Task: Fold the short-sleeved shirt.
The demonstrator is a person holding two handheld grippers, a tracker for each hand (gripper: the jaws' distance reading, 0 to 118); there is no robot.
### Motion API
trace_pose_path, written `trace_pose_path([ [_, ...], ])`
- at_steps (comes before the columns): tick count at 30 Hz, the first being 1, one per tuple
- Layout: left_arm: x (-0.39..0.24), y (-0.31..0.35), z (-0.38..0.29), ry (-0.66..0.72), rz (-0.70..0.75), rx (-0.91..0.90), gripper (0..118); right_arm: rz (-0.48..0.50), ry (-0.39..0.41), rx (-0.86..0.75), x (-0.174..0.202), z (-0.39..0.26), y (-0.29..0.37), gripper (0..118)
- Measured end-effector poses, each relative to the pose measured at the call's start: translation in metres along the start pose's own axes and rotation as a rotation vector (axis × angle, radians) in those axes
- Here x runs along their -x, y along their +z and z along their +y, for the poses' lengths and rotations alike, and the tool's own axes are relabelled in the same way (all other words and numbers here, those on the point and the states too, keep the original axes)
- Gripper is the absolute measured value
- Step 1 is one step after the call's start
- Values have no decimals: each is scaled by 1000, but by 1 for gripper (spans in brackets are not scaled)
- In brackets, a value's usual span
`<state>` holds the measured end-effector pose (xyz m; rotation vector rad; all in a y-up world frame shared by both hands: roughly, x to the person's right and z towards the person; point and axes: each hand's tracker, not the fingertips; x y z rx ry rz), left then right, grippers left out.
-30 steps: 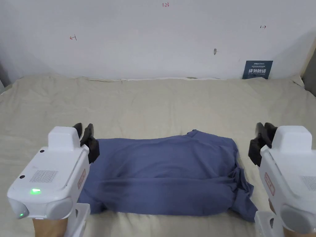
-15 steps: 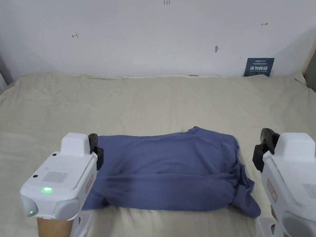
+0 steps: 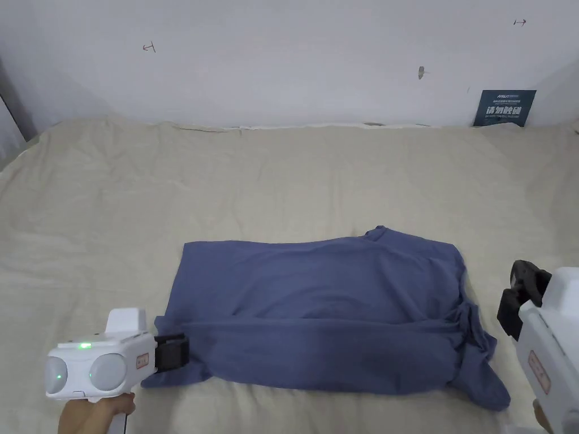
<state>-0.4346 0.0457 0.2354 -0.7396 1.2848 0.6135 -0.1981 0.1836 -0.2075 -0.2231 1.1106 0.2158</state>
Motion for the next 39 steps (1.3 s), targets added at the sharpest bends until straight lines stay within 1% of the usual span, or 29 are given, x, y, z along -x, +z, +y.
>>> trace_pose_path([
  [2,2,-19,-8,11,41,69,106,-2,-6,18,0,-5,-5,1],
  [3,-1,-20,-14,19,42,102,101,-5,-9,28,-1,-8,-8,1],
  [5,-2,-31,-23,26,18,128,79,-9,-11,48,-2,-13,-13,1],
  [6,-3,-35,-26,29,2,145,60,-12,-10,61,-4,-16,-15,1],
  [7,-1,-43,-31,40,-18,123,57,-13,-13,76,-6,-19,-19,1],
  [8,-4,-38,-30,40,21,75,53,-14,-18,90,-8,-22,-21,1],
  [10,-8,-33,-28,26,-12,76,13,-16,-32,128,-13,-29,-26,2],
  [11,-19,-21,-30,27,-31,69,8,-17,-39,147,-16,-33,-29,2],
  [13,-27,-15,-27,27,-28,77,8,-18,-62,210,-24,-43,-39,4],
  [14,-28,-10,-26,18,-31,64,7,-18,-73,246,-28,-48,-45,10],
  [15,-18,-15,-26,20,-31,24,7,-15,-82,285,-32,-53,-52,21],
  [17,-16,-4,-21,31,-41,-16,7,-10,-90,388,-38,-67,-69,51],
  [18,-16,2,-19,34,-47,-30,7,-10,-111,427,-41,-77,-78,79],
  [19,-10,6,-17,41,-55,-42,7,-15,-129,475,-43,-88,-89,97],
  [20,-9,9,-16,47,-65,-53,7,-11,-138,527,-45,-97,-97,108],
  [21,-8,13,-14,52,-74,-60,7,-11,-160,577,-47,-109,-107,109],
  [23,-6,13,-12,47,-75,-66,7,5,-172,624,-48,-128,-120,108],
  [24,-3,7,-11,42,-75,-69,7,-5,-164,662,-46,-137,-126,106],
  [25,-3,6,-11,33,-71,-67,7,-13,-158,695,-47,-149,-133,99],
  [26,-3,5,-11,25,-65,-62,7,-13,-171,710,-46,-156,-137,88],
  [29,2,-3,-15,22,-60,-49,7,59,-221,725,-46,-171,-140,75],
  [30,3,-5,-16,24,-61,-45,7,53,-225,720,-46,-174,-138,51],
  [31,1,3,-13,25,-60,-41,7,46,-227,709,-47,-174,-134,34],
  [32,2,4,-13,26,-58,-40,7,35,-227,691,-49,-171,-129,11],
  [33,3,4,-14,28,-56,-39,7,27,-231,661,-44,-164,-117,3],
  [35,5,6,-16,35,-55,-34,7,40,-249,622,-51,-156,-103,3],
  [36,8,7,-17,42,-52,-31,7,24,-255,602,-56,-151,-95,3],
  [39,12,17,-21,88,-61,-29,7,35,-252,581,-62,-137,-69,3],
])
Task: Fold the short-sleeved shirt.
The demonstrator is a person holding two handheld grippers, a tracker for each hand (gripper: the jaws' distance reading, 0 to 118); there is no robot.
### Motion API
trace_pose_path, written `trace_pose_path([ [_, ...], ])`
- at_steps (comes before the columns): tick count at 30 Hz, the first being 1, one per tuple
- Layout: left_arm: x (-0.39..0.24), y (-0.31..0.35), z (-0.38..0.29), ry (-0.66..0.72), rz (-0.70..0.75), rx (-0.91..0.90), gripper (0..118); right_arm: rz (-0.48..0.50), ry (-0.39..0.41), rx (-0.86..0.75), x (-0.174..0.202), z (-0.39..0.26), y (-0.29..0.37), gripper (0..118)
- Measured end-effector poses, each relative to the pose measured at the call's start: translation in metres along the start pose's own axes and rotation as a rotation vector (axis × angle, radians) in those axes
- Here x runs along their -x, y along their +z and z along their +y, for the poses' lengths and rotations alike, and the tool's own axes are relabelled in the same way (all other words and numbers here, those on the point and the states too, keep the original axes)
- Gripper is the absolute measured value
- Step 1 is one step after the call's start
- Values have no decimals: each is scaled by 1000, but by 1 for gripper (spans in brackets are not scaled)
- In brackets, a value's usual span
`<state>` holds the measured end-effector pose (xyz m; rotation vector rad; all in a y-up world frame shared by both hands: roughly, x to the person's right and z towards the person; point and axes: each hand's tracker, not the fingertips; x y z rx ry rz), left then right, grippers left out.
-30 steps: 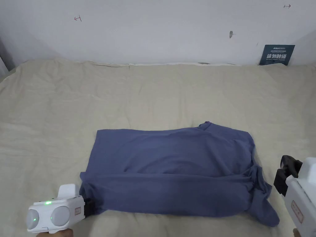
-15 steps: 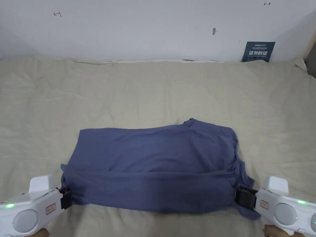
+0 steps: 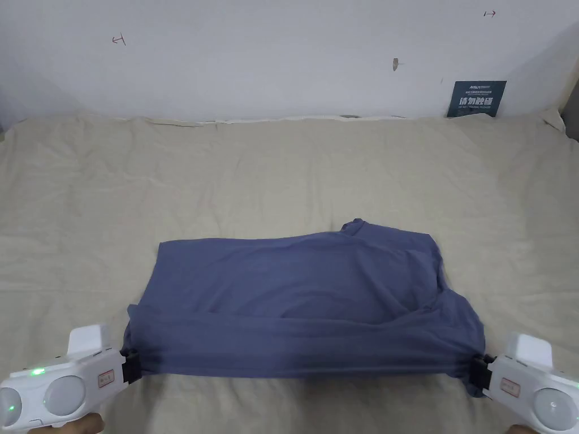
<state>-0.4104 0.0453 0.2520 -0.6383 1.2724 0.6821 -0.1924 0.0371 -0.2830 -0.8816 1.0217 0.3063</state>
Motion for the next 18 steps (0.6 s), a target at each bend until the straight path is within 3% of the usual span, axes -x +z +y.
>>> trace_pose_path([
  [9,21,35,-35,-6,-2,32,7,17,7,45,-20,-43,39,3],
  [16,27,3,-82,-3,44,191,7,-19,-14,147,-29,-82,6,4],
  [18,21,7,-82,-2,57,151,7,-29,-24,132,-26,-81,7,4],
])
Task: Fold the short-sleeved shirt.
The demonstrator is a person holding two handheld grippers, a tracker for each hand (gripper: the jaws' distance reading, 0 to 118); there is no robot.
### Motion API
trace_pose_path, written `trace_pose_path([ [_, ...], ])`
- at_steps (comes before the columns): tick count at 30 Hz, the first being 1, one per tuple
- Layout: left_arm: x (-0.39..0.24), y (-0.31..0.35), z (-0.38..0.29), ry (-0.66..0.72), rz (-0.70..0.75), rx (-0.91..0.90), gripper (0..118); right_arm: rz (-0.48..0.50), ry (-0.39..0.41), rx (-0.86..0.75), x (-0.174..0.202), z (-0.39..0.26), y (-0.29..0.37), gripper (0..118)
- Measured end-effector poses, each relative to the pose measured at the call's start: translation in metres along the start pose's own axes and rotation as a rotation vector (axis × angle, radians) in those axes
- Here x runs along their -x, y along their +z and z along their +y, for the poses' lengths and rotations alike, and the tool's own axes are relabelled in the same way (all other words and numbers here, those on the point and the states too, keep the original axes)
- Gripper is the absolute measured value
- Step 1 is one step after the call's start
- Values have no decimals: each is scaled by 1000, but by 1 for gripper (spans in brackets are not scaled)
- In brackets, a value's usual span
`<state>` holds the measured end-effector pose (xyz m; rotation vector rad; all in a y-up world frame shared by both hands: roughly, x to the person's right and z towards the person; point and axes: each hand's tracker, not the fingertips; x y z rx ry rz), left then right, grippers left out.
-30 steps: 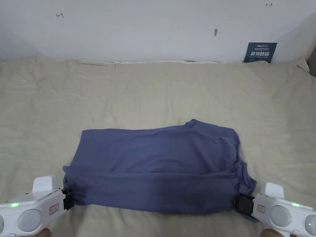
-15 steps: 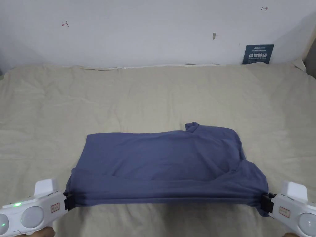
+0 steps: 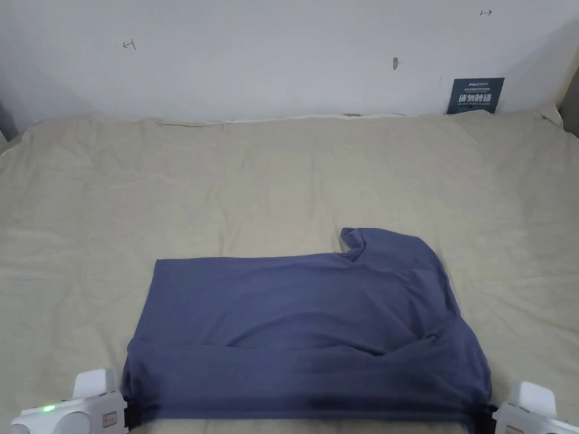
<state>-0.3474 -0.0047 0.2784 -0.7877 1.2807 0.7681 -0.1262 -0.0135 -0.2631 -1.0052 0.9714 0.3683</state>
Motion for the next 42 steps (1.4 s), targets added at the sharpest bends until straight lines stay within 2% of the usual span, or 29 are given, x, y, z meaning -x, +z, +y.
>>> trace_pose_path([
  [2,-11,15,7,8,12,8,8,-7,13,-1,2,5,5,4],
  [4,-15,27,13,13,12,9,29,-4,15,-24,18,16,30,8],
  [5,-17,34,17,28,10,-2,47,0,18,-42,23,23,41,17],
  [6,-10,30,19,62,-10,-38,76,1,30,-76,28,33,52,42],
  [8,-14,49,32,91,-55,-130,109,21,65,-155,30,50,68,88],
  [9,-21,67,41,96,-74,-209,114,32,85,-224,37,62,83,105],
  [10,-31,96,48,89,-87,-276,113,42,97,-290,44,72,99,108],
  [17,-85,183,89,-29,-56,-682,113,98,189,-663,90,112,186,108],
  [20,-99,196,91,-31,-36,-833,106,80,210,-777,110,111,208,107],
  [22,-110,204,92,-42,-45,-906,86,60,225,-839,121,108,217,97],
  [23,-113,205,92,-50,-53,-922,75,53,237,-851,125,106,219,86],
  [25,-118,205,90,-59,-58,-937,29,40,243,-864,131,102,220,48],
  [26,-122,206,89,-64,-63,-940,8,38,249,-869,132,100,220,24],
  [27,-123,205,89,-68,-77,-941,0,40,254,-875,134,99,219,2],
  [29,-124,203,87,-62,-97,-931,0,31,255,-883,134,95,217,1],
  [31,-120,193,87,-83,-143,-909,0,74,268,-872,134,95,216,1],
  [36,-120,185,93,-111,-112,-872,0,64,269,-862,136,100,207,1],
  [42,-110,152,131,-97,-183,-677,0,65,278,-838,141,116,190,1],
])
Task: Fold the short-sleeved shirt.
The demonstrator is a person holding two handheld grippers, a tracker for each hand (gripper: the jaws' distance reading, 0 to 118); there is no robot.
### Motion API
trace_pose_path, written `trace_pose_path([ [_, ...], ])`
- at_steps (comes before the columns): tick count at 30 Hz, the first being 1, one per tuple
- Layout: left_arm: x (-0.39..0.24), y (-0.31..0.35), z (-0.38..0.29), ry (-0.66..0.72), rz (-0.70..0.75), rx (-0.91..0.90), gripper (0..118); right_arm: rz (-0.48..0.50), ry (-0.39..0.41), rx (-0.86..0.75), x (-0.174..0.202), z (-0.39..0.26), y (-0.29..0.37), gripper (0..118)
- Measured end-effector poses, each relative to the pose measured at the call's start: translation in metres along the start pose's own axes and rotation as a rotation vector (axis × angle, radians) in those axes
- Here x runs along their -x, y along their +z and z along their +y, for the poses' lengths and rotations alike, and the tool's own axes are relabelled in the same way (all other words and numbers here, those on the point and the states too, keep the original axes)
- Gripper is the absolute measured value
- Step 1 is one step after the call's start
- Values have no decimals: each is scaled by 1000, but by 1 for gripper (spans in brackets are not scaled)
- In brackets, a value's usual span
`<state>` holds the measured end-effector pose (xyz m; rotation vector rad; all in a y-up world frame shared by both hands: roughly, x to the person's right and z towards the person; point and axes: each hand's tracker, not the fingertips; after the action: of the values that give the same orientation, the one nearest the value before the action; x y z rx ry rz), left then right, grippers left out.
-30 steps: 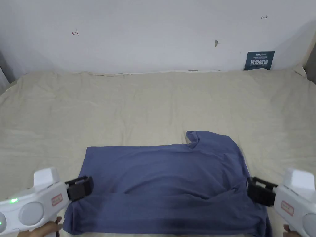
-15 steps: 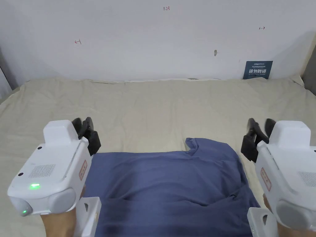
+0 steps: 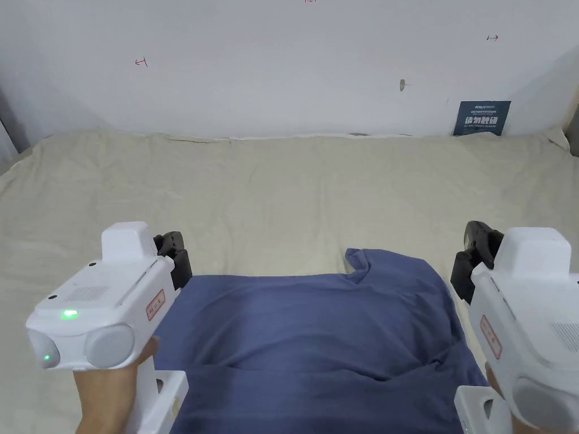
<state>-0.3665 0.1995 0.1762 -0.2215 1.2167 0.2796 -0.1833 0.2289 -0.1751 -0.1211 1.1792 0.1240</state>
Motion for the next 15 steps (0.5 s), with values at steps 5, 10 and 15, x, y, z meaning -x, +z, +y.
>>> trace_pose_path([
  [5,31,-71,0,-21,-2,143,0,4,2,14,1,1,-29,1],
  [10,58,-147,-1,53,19,372,0,-8,16,42,1,-2,-69,1],
  [15,92,-231,-24,90,62,473,18,-16,11,91,-1,-14,-112,1],
])
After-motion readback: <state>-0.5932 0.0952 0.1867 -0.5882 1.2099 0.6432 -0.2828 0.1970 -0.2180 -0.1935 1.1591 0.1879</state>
